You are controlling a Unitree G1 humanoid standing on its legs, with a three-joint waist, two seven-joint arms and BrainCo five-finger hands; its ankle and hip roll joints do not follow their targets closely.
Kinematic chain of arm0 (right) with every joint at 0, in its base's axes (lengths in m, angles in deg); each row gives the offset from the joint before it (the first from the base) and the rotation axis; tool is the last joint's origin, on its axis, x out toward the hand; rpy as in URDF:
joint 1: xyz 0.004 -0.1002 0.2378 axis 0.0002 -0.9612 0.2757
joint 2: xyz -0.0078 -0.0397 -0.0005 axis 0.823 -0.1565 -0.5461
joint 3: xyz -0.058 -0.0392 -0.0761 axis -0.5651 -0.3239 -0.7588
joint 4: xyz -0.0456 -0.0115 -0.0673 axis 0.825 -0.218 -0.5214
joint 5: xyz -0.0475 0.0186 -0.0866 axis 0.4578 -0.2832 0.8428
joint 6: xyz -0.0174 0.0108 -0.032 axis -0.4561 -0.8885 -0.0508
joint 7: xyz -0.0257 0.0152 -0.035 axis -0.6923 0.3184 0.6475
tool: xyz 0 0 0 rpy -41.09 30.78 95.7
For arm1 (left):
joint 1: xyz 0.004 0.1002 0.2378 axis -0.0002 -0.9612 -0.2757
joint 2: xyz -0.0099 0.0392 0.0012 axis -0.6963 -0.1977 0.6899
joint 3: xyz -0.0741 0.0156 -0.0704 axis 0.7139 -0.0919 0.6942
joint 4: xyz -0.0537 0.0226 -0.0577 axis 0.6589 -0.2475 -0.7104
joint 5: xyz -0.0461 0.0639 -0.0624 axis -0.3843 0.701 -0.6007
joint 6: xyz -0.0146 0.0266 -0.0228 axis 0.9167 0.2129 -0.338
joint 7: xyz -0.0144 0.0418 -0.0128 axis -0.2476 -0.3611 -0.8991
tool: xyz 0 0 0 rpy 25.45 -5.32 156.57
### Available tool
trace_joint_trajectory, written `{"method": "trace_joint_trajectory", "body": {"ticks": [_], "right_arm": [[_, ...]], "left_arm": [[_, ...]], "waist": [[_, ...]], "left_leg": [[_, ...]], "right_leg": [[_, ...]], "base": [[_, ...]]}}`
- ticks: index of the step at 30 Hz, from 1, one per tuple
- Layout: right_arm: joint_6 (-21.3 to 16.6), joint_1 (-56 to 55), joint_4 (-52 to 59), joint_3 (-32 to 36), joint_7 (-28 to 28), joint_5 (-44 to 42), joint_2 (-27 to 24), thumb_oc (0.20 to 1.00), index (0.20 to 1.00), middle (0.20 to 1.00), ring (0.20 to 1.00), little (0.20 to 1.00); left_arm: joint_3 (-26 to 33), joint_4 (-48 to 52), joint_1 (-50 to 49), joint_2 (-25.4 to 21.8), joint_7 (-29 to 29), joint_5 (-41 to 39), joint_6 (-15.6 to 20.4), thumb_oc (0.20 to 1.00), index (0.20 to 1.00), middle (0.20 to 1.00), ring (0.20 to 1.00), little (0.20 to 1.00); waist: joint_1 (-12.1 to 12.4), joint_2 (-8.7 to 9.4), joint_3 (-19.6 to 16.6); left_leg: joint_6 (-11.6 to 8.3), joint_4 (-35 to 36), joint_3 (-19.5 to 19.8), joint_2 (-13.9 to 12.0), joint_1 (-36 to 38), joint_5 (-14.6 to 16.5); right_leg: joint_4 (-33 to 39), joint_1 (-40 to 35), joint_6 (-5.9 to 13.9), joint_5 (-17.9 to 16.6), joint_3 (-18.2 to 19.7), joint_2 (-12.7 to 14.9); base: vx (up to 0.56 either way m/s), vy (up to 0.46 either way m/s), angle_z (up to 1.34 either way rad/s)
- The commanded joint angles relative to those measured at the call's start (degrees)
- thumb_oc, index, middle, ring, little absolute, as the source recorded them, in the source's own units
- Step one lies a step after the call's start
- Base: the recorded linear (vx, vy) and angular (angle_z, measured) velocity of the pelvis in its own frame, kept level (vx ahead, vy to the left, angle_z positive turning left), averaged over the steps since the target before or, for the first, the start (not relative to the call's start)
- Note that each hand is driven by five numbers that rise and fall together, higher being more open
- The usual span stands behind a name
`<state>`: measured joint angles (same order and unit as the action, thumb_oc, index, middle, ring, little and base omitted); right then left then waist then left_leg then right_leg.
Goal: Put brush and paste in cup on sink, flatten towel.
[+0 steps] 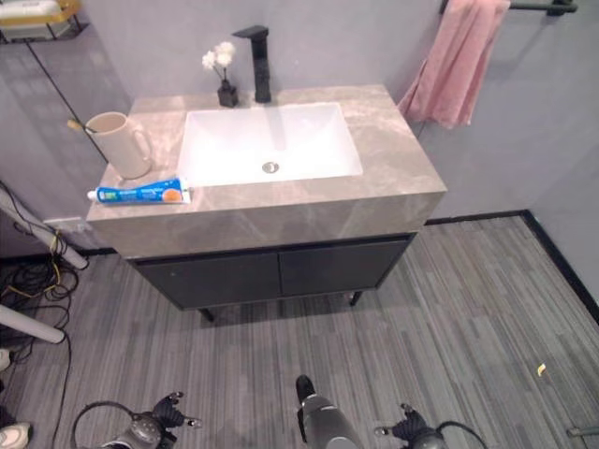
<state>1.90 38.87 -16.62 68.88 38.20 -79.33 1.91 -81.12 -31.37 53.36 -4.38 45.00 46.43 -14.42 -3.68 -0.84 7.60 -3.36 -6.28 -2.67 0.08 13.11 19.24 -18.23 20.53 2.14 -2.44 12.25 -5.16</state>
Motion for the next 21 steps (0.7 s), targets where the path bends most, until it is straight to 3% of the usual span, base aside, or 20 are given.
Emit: {"method": "trace_joint_trajectory", "body": {"ticks": [1,5,10,16,17,21], "right_arm": [[-1.1,-0.7,1.8,-1.5,-1.4,-0.2,0.8,1.0,1.0,1.0,1.0,1.0],[-0.6,-0.3,2.3,-3.5,-2.2,3.6,0.8,1.0,1.0,1.0,1.0,1.0],[0.4,-0.8,0.2,-3.5,-2.4,4.9,0.6,1.0,1.0,1.0,1.0,1.0],[2.6,-1.2,-6.0,-5.5,-3.4,11.7,-0.1,1.0,1.0,1.0,1.0,1.0],[3.1,-1.4,-7.1,-6.1,-3.6,14.1,-0.8,1.0,1.0,1.0,1.0,1.0],[4.2,-1.6,-9.1,-5.5,-3.4,15.7,-2.2,1.0,1.0,1.0,1.0,1.0]], "left_arm": [[0.7,1.3,-1.1,-2.2,-0.8,-0.9,0.6,1.0,1.0,1.0,1.0,1.0],[0.3,1.2,-1.0,-2.4,-1.4,-0.1,0.5,1.0,1.0,1.0,1.0,1.0],[-1.0,1.5,-0.2,-2.6,-1.7,0.7,0.4,1.0,1.0,1.0,1.0,1.0],[-6.1,5.3,3.1,-2.5,-2.2,4.2,0.6,1.0,1.0,1.0,1.0,1.0],[-8.6,7.8,4.6,-2.4,-2.2,5.7,0.9,1.0,1.0,1.0,1.0,1.0],[-9.4,10.3,7.8,-1.5,-1.6,4.0,1.0,1.0,1.0,1.0,1.0,1.0]], "waist": [[0.3,2.62,1.2],[0.6,3.17,2.7],[0.2,3.17,3.7],[0.3,1.44,4.7],[0.1,0.82,4.9],[-0.6,-0.72,4.6]], "left_leg": [[3.22,1.8,1.3,8.7,3.5,-4.8],[4.08,3.5,2.3,9.1,3.3,-4.9],[4.22,3.6,3.0,9.1,2.5,-4.3],[3.69,4.0,5.2,8.1,3.0,-3.0],[3.32,4.2,5.8,7.5,3.7,-2.2],[1.98,4.5,6.7,5.2,6.0,-2.1]], "right_leg": [[10.1,1.5,9.18,-11.2,4.9,0.2],[10.5,2.7,9.77,-12.4,5.7,0.6],[8.8,4.6,9.62,-11.4,6.8,0.7],[3.6,6.8,8.08,-6.9,5.0,0.8],[1.3,7.7,7.79,-5.3,4.1,0.7],[-5.0,9.1,6.64,-0.4,1.7,0.2]], "base": [[-0.07,-0.003,-0.08],[-0.06,0.003,-0.03],[-0.02,0.004,0.0],[0.06,-0.028,0.24],[0.11,-0.05,0.54],[0.21,-0.094,0.32]]}}
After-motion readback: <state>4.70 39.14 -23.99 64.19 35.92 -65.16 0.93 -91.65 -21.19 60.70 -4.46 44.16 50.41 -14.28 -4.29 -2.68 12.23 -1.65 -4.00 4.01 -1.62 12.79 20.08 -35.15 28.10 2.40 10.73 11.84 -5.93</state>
